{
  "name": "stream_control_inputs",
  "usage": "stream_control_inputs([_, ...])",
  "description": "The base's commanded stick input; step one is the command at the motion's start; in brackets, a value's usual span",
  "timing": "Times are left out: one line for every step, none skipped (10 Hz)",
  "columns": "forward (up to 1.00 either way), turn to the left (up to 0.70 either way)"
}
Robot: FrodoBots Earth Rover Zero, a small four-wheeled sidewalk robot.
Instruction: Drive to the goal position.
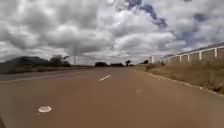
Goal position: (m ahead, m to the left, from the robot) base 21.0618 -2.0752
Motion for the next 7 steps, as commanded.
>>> stream_control_inputs([0.85, 0.00])
stream_control_inputs([0.85, 0.00])
stream_control_inputs([0.85, -0.03])
stream_control_inputs([0.85, -0.17])
stream_control_inputs([0.85, -0.34])
stream_control_inputs([0.85, -0.34])
stream_control_inputs([0.85, -0.25])
